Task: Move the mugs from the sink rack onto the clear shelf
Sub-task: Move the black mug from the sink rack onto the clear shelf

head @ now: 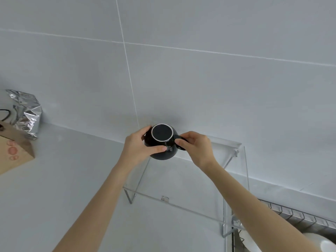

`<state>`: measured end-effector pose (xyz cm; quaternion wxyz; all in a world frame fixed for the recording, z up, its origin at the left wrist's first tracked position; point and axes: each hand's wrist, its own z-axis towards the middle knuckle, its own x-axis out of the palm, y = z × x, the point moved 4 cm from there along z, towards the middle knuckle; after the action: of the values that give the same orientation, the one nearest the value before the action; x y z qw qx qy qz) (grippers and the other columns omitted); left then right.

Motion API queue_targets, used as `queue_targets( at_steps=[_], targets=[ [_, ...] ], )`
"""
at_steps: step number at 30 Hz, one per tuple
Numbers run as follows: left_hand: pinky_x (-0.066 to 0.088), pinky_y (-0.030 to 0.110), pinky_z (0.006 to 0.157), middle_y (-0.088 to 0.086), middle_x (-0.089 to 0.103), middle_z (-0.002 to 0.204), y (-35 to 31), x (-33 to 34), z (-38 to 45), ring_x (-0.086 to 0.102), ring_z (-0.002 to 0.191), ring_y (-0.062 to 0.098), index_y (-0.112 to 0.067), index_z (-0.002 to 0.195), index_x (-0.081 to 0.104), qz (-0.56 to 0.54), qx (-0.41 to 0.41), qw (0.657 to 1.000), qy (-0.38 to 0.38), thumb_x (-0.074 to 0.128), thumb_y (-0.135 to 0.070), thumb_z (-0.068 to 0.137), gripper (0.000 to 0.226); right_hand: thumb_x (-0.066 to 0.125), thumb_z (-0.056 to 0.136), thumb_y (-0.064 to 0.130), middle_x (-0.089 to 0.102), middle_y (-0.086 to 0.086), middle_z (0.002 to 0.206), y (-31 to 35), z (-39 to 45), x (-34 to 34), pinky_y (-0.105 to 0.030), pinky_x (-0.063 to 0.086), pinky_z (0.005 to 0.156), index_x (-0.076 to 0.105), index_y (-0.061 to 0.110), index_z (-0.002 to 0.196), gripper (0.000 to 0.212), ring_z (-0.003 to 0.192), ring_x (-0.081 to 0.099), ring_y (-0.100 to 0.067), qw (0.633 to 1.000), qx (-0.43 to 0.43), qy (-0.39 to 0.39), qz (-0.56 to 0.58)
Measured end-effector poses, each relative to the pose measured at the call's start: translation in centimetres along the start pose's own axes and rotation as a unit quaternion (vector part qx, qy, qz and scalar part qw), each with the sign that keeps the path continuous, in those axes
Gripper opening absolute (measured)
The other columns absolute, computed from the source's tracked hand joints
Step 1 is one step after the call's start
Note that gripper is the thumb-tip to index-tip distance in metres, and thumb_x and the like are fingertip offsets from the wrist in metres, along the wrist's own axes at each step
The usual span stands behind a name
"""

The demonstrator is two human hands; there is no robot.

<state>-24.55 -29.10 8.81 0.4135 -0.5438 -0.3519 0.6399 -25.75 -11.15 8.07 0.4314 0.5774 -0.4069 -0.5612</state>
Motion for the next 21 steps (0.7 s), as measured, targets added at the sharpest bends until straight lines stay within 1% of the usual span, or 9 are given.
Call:
queue_targets(
  at_steps=[3,5,7,8,9,11,14,17,21],
  targets=[
    [0.041,0.000,0.072,-0.040,0.063,0.080,0.9,0.1,0.6,0.057,0.084,-0.011,-0.055,0.080,0.056,0.005,-0.005,1.000,0.006,0.082,-0.034,0.044,0.049,0.066,0.078,0.013,0.069,-0.003,0.072,-0.7,0.8,0.5,-0.037,0.056,0.082,0.068,0.006,0.083,0.009,0.071,0.066,-0.017,1.000,0.003,0.003,0.006],
    [0.040,-0.002,0.070,-0.040,0.062,0.077,1.3,0.3,0.9,0.056,0.081,-0.015,-0.056,0.077,0.056,0.010,-0.006,1.000,0.010,0.084,-0.024,0.051,0.050,0.066,0.078,0.012,0.069,-0.002,0.072,-1.2,1.1,0.7,-0.028,0.056,0.075,0.067,0.005,0.084,0.009,0.066,0.065,-0.011,1.000,0.008,0.004,0.014],
    [0.042,0.000,0.072,-0.037,0.064,0.078,1.4,0.4,1.3,0.057,0.081,-0.014,-0.054,0.078,0.057,0.013,-0.009,1.000,0.014,0.083,-0.026,0.052,0.047,0.066,0.078,0.012,0.069,-0.004,0.072,-1.4,1.5,0.7,-0.015,0.054,0.065,0.067,0.005,0.083,0.009,0.060,0.064,-0.005,1.000,0.006,0.003,0.017],
    [0.043,0.002,0.074,-0.033,0.066,0.080,1.4,0.5,1.5,0.058,0.084,-0.011,-0.052,0.080,0.057,0.012,-0.012,1.000,0.015,0.082,-0.030,0.050,0.044,0.066,0.078,0.013,0.069,-0.006,0.073,-1.4,1.7,0.7,-0.013,0.053,0.063,0.067,0.005,0.083,0.009,0.060,0.064,-0.006,1.000,0.004,0.001,0.017],
    [0.045,0.005,0.076,-0.028,0.068,0.083,1.4,0.6,1.7,0.060,0.087,-0.007,-0.049,0.083,0.058,0.011,-0.016,1.000,0.017,0.080,-0.035,0.048,0.044,0.066,0.078,0.013,0.070,-0.007,0.074,-1.5,1.9,0.6,-0.015,0.054,0.064,0.067,0.006,0.083,0.009,0.062,0.064,-0.010,1.000,0.003,-0.001,0.014],
    [0.046,0.012,0.083,-0.021,0.069,0.090,1.7,0.5,2.1,0.061,0.094,-0.001,-0.046,0.087,0.060,0.004,-0.027,0.999,0.027,0.078,-0.037,0.046,0.045,0.066,0.078,0.014,0.070,-0.008,0.074,-1.5,2.4,0.8,-0.028,0.057,0.073,0.068,0.008,0.081,0.008,0.068,0.066,-0.018,1.000,-0.002,-0.001,0.007],
    [0.045,0.019,0.089,-0.022,0.069,0.095,2.1,0.3,2.3,0.061,0.100,-0.001,-0.047,0.090,0.061,-0.008,-0.037,0.998,0.043,0.079,-0.036,0.047,0.048,0.066,0.077,0.015,0.071,-0.009,0.075,-1.5,2.7,1.1,-0.044,0.057,0.082,0.068,0.010,0.079,0.006,0.075,0.068,-0.027,1.000,-0.005,0.001,0.002],
    [0.044,0.022,0.092,-0.013,0.068,0.106,2.1,0.2,2.5,0.060,0.103,0.002,-0.043,0.096,0.061,-0.003,-0.038,0.998,0.053,0.079,-0.029,0.053,0.049,0.067,0.077,0.017,0.071,-0.009,0.077,-1.6,2.7,1.3,-0.048,0.055,0.083,0.068,0.012,0.078,0.005,0.079,0.069,-0.028,1.000,-0.006,0.001,0.007],
    [0.044,0.022,0.093,-0.013,0.067,0.107,1.9,0.3,2.3,0.059,0.104,0.002,-0.044,0.096,0.059,0.004,-0.043,0.997,0.057,0.077,-0.028,0.055,0.047,0.068,0.076,0.017,0.071,-0.008,0.076,-1.7,2.8,1.1,-0.046,0.056,0.084,0.070,0.011,0.079,0.007,0.078,0.069,-0.027,1.000,0.006,0.004,0.020]
  ],
)
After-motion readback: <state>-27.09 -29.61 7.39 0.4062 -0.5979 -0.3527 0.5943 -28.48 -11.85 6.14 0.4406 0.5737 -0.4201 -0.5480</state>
